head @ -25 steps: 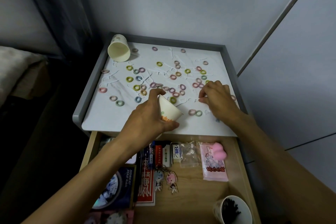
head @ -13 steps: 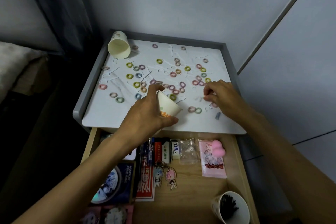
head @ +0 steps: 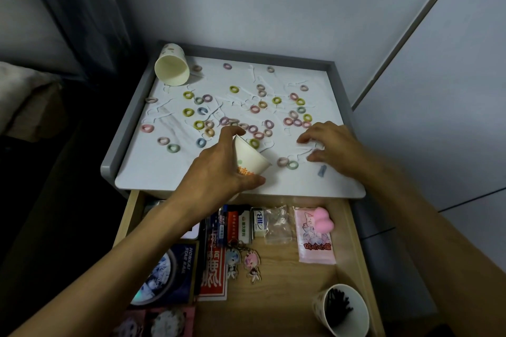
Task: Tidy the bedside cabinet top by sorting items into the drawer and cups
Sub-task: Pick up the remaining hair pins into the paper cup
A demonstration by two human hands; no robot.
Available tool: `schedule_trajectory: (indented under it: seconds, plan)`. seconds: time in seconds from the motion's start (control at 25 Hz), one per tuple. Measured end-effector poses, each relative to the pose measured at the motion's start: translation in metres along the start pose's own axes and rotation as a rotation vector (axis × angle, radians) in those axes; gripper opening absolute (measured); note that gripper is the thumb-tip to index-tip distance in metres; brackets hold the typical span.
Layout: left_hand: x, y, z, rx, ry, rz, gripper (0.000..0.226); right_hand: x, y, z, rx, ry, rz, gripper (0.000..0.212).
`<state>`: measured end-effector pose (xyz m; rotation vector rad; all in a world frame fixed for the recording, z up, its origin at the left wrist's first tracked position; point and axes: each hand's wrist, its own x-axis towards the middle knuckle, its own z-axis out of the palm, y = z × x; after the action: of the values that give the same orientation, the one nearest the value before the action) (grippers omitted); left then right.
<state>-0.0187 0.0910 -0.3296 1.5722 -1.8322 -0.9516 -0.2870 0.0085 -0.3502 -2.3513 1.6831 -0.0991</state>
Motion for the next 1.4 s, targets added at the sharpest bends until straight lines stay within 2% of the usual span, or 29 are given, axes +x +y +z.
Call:
schedule_trajectory:
  seconds: [0.12,0.24,0.44,0.56,0.68,0.8,0.88,1.04,1.16,1.2,1.28,1.36,1.4]
  plan:
    - [0.000,0.000,0.001,-0.008,-0.004,-0.003,0.084,0.007,-0.013,0.004,-0.157,0.041,-0.017,0.023]
    - [0.001,0.000,0.003,-0.006,-0.008,-0.003,0.085,0.014,-0.022,0.004,-0.233,0.070,-0.028,0.017]
    - [0.001,0.001,0.003,-0.012,-0.010,0.002,0.083,0.013,-0.027,0.013,-0.314,0.137,-0.052,0.020]
    - [0.001,0.001,0.001,-0.026,0.006,0.007,0.083,0.022,-0.028,0.010,-0.373,0.073,-0.065,0.025]
    - [0.001,0.000,0.000,-0.013,-0.004,-0.005,0.083,0.023,-0.036,0.008,-0.175,0.142,0.021,0.021]
    - [0.003,0.001,-0.002,-0.007,-0.006,-0.014,0.084,0.014,-0.047,-0.008,0.240,0.315,0.103,0.012]
    - [0.004,0.003,-0.002,-0.010,0.001,-0.011,0.085,0.005,-0.056,-0.027,0.463,0.356,0.076,0.006]
    - [0.002,0.003,0.000,-0.029,0.020,0.014,0.095,-0.007,-0.088,-0.044,0.450,0.075,-0.148,0.011]
    - [0.000,0.001,-0.001,-0.027,0.019,0.058,0.100,-0.008,-0.110,-0.033,0.380,-0.021,-0.257,0.017]
    - [-0.001,0.001,-0.001,-0.024,0.023,0.075,0.099,-0.007,-0.113,-0.029,0.365,-0.021,-0.283,0.019]
    - [-0.002,0.002,-0.002,-0.013,0.043,0.095,0.097,-0.006,-0.115,-0.026,0.375,0.093,-0.290,0.019]
    - [-0.002,0.002,-0.004,-0.013,0.071,0.096,0.094,-0.006,-0.112,-0.024,0.439,0.267,-0.198,0.013]
    - [-0.001,0.002,-0.006,-0.015,0.083,0.090,0.094,-0.005,-0.111,-0.021,0.486,0.300,-0.106,0.011]
